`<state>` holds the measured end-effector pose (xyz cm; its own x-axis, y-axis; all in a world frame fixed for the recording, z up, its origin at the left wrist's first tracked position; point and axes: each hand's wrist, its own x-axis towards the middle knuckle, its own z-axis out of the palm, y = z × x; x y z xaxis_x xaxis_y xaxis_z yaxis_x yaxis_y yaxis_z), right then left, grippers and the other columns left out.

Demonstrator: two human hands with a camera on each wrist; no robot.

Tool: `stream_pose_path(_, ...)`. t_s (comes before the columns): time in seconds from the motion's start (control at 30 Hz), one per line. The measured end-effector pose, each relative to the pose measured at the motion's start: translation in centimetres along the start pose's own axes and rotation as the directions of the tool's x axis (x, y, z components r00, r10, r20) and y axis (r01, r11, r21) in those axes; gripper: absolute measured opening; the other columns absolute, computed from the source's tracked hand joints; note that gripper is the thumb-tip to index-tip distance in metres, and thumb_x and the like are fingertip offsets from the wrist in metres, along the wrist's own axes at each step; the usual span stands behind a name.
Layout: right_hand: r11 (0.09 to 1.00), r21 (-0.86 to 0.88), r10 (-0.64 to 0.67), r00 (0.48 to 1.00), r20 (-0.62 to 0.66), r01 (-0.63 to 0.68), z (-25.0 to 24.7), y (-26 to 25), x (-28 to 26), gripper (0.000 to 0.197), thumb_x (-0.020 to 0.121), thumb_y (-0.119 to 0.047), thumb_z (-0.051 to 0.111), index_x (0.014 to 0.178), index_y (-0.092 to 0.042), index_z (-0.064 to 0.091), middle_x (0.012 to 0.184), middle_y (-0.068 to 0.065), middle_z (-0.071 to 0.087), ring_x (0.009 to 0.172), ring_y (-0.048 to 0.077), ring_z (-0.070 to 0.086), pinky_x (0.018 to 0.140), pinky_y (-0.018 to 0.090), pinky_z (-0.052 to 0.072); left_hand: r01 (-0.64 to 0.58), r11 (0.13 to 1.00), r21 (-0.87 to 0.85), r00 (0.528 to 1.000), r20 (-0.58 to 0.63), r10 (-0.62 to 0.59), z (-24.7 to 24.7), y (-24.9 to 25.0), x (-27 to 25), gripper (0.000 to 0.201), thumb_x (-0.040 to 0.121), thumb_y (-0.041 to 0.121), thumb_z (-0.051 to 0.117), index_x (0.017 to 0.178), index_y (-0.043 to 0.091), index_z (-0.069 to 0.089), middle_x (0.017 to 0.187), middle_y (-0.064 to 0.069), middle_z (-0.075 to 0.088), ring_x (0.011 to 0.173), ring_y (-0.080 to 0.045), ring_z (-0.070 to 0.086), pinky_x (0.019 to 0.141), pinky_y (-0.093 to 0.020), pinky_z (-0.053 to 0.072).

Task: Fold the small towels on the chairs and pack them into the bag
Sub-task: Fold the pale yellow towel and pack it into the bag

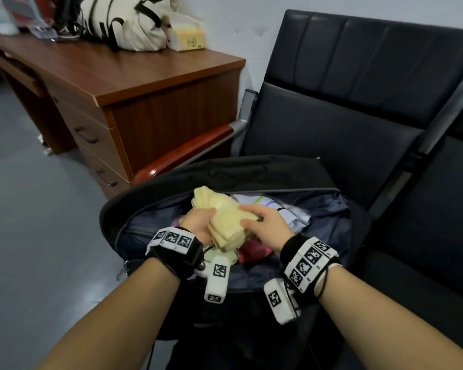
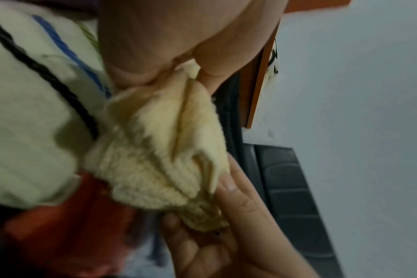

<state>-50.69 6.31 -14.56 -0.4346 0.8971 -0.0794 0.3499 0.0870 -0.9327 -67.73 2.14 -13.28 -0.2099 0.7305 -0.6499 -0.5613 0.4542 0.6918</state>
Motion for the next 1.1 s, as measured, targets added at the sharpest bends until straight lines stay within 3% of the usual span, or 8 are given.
stream_pose_path(0.1,0.958,-0.258,0.159,0.98,0.116,-0.124,0.3,1.9,-0.9,0.044,0.088,-0.009,0.068,0.132,-0.018,0.062,0.131,0.002,0.062,0.117,0.014,0.057,0.107,0.03,0.042,0.024,0.994,0.105,0.998,-0.065,-0.017,-0.2,-0.8,-0.2,0.042,0.098,0.008,0.051,0.139,-0.001,0.049,0.134,-0.026,0.057,0.123,-0.041,0.056,0.107,-0.055,0.043)
stream_pose_path(0.2,0.945,-0.301,0.176,0.974,0.146,-0.126,0.2,1.5,-1.9,0.048,0.089,-0.011,0.067,0.136,-0.015,0.059,0.141,0.002,0.054,0.131,0.013,0.048,0.105,0.019,0.033,-0.062,0.979,0.194,0.989,-0.12,0.086,-0.4,-0.3,-1.3,0.047,0.093,0.009,0.058,0.138,0.001,0.047,0.131,-0.02,0.056,0.12,-0.037,0.055,0.105,-0.052,0.045)
stream_pose_path(0.33,0.897,-0.442,0.038,0.994,0.098,0.009,0.9,-1.7,-3.2,0.044,0.087,-0.014,0.067,0.131,-0.018,0.062,0.136,0.004,0.051,0.129,0.018,0.047,0.106,0.023,0.034,-0.246,0.911,0.331,0.948,-0.111,0.297,-2.1,0.4,-5.4,0.029,0.092,0.007,0.058,0.121,0.012,0.056,0.118,-0.003,0.056,0.118,-0.022,0.048,0.095,-0.038,0.041)
stream_pose_path(0.53,0.849,-0.497,-0.066,0.969,0.238,0.179,6.2,-6.1,-5.3,0.041,0.087,-0.021,0.067,0.128,-0.022,0.062,0.134,0.001,0.057,0.122,0.016,0.051,0.096,0.018,0.033,-0.467,0.801,0.373,0.848,-0.065,0.525,-8.5,1.0,-10.8,0.016,0.085,-0.002,0.059,0.09,0.01,0.069,0.073,-0.007,0.07,0.051,-0.013,0.057,0.042,-0.022,0.038)
stream_pose_path(0.73,0.868,-0.444,-0.025,0.915,0.404,0.22,11.8,-7.5,-6.2,0.044,0.091,-0.027,0.066,0.133,-0.023,0.058,0.125,0.003,0.062,0.097,0.014,0.056,0.09,0.024,0.043,-0.497,0.746,0.443,0.683,-0.33,0.651,-16.1,-0.2,-10.7,0.021,0.087,-0.001,0.052,0.068,0.004,0.06,0.062,-0.01,0.052,0.048,-0.017,0.043,0.052,-0.028,0.033)
stream_pose_path(0.8,0.859,-0.458,-0.016,0.906,0.422,0.229,13.0,-7.4,-6.2,0.045,0.091,-0.03,0.067,0.134,-0.023,0.058,0.12,0.003,0.064,0.097,0.016,0.059,0.091,0.026,0.046,-0.418,0.782,0.462,0.711,-0.37,0.598,-17.9,-1.2,-9.9,0.02,0.088,0.002,0.053,0.068,0.005,0.05,0.065,-0.011,0.046,0.062,-0.023,0.04,0.06,-0.033,0.033)
stream_pose_path(0.97,0.832,-0.506,0.001,0.912,0.41,0.227,14.2,-6.6,-6.6,0.028,0.09,-0.018,0.067,0.117,-0.021,0.063,0.087,-0.003,0.06,0.083,0.017,0.057,0.077,0.025,0.043,-0.183,0.926,0.329,0.93,-0.248,0.272,-17.9,-3.6,-8.2,0.024,0.093,0.014,0.054,0.071,0.017,0.044,0.064,-0.003,0.044,0.057,-0.019,0.042,0.059,-0.028,0.033)
stream_pose_path(1.1,0.827,-0.524,0.015,0.925,0.379,0.201,13.3,-6.4,-6.7,0.011,0.089,-0.013,0.065,0.097,-0.02,0.061,0.074,-0.009,0.054,0.076,0.017,0.055,0.07,0.025,0.04,-0.33,0.815,0.476,0.857,-0.212,0.47,-17.1,-4.3,-7.1,0.017,0.095,0.013,0.058,0.079,0.01,0.053,0.071,-0.008,0.053,0.069,-0.022,0.049,0.064,-0.037,0.041)
